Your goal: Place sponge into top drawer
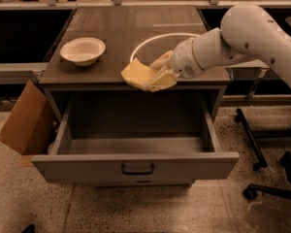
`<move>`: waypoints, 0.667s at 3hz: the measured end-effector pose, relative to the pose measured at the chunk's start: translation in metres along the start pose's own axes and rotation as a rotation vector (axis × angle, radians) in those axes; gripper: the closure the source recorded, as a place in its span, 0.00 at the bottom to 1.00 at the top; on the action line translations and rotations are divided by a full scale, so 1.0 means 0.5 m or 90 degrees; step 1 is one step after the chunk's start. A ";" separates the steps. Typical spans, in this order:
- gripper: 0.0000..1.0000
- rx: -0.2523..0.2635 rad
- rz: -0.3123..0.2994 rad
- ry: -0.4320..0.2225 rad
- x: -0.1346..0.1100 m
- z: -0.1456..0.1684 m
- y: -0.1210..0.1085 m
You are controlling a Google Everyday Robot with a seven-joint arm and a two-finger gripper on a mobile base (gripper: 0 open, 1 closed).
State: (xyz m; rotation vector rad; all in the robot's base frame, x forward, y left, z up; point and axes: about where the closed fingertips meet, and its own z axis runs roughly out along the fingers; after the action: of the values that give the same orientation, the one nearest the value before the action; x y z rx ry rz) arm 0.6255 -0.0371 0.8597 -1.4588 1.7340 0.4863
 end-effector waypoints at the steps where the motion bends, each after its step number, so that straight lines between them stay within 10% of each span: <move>1: 1.00 -0.026 -0.006 -0.010 0.012 0.011 0.034; 2: 1.00 -0.061 -0.019 -0.012 0.030 0.018 0.100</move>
Offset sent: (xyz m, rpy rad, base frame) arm -0.0832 0.0111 -0.0483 0.0038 0.0632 0.1582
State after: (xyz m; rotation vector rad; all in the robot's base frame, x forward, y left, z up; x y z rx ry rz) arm 0.5811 -0.0272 0.8331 -1.5403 1.6921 0.5729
